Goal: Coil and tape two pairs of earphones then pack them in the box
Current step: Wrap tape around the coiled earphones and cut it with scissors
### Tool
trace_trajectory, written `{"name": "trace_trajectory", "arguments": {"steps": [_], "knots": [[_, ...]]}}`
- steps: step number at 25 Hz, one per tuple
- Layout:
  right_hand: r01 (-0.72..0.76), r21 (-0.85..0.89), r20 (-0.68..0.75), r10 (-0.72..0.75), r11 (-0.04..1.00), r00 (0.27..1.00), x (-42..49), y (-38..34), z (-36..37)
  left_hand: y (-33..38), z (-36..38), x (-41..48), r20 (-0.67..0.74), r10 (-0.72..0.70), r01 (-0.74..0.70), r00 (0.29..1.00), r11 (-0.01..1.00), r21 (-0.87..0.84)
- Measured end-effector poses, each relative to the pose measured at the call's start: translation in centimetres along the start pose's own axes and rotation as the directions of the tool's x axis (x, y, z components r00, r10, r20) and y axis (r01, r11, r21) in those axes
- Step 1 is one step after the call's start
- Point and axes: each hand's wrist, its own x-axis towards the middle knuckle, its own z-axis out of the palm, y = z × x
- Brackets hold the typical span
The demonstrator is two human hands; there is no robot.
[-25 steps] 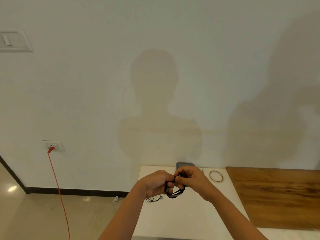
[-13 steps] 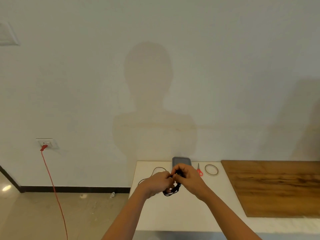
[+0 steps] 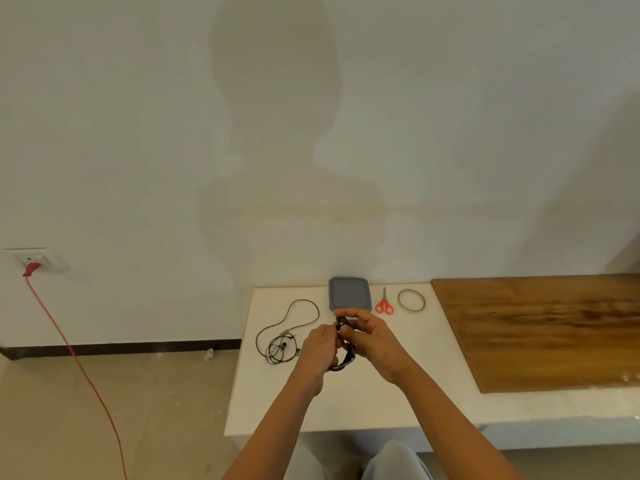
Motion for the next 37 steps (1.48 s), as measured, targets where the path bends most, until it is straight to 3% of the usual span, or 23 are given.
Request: {"name": "trace_trajectory", "arguments": {"steps": [3,5,7,10,14,19,22,24,26,28,30,32,37], "knots": [[-0.051,-0.052,-0.15,0.043,0.997,0.988,3.6,3.0,-3.3,-1.2,1.4,4.1,-0.088,0.022,-0.019,0.996,0.999,0.03],[-0.132,-0.222,-0.4,0.034,0.966,0.916,6.5,5.4,-6.8,-2.2,2.1,6.8,-0.097,0.02,-0.017,0.995,1.0,0.023],[-0.236,-0.393,-0.546,-0.019,0.889,0.838,9.5,8.1,-10.5,-3.6,2.9,9.5,-0.095,-0.008,0.01,0.995,1.0,0.017],[-0.335,-0.538,-0.628,-0.103,0.774,0.771,13.5,11.5,-15.0,-5.5,3.7,12.7,-0.074,-0.038,0.038,0.997,0.999,0.004],[-0.474,-0.607,-0.708,-0.164,0.638,0.687,17.4,14.7,-18.6,-7.1,4.8,16.1,-0.053,-0.077,0.078,0.996,0.997,0.011],[-0.549,-0.726,-0.667,-0.229,0.413,0.709,19.7,17.2,-19.8,-7.8,4.8,18.2,-0.048,-0.109,0.11,0.993,0.994,0.013],[-0.559,-0.746,-0.658,-0.265,0.363,0.705,20.1,17.4,-19.3,-7.8,4.4,18.4,-0.052,-0.107,0.108,0.993,0.994,0.011],[-0.522,-0.726,-0.667,-0.27,0.447,0.695,19.7,16.4,-18.6,-7.5,4.3,18.2,-0.051,-0.104,0.104,0.993,0.995,0.01],[-0.322,-0.619,-0.669,-0.265,0.717,0.695,18.1,13.5,-16.6,-6.7,4.4,17.4,-0.051,-0.075,0.074,0.996,0.997,-0.016],[-0.1,-0.36,-0.634,-0.164,0.928,0.756,15.5,9.6,-13.4,-5.4,4.6,16.5,-0.056,-0.047,0.043,0.997,0.997,-0.062],[0.018,-0.161,-0.547,-0.104,0.987,0.831,12.6,6.2,-9.9,-3.6,4.7,15.5,-0.054,-0.022,0.015,0.998,0.992,-0.122],[0.071,-0.068,-0.45,-0.094,0.995,0.888,9.7,3.1,-7.1,-1.5,4.5,13.8,-0.029,0.035,-0.039,0.999,0.98,-0.196],[0.117,-0.046,-0.239,-0.124,0.992,0.963,2.9,-3.9,-2.6,3.2,2.8,6.2,-0.005,0.202,-0.195,0.979,0.941,-0.277]]}}
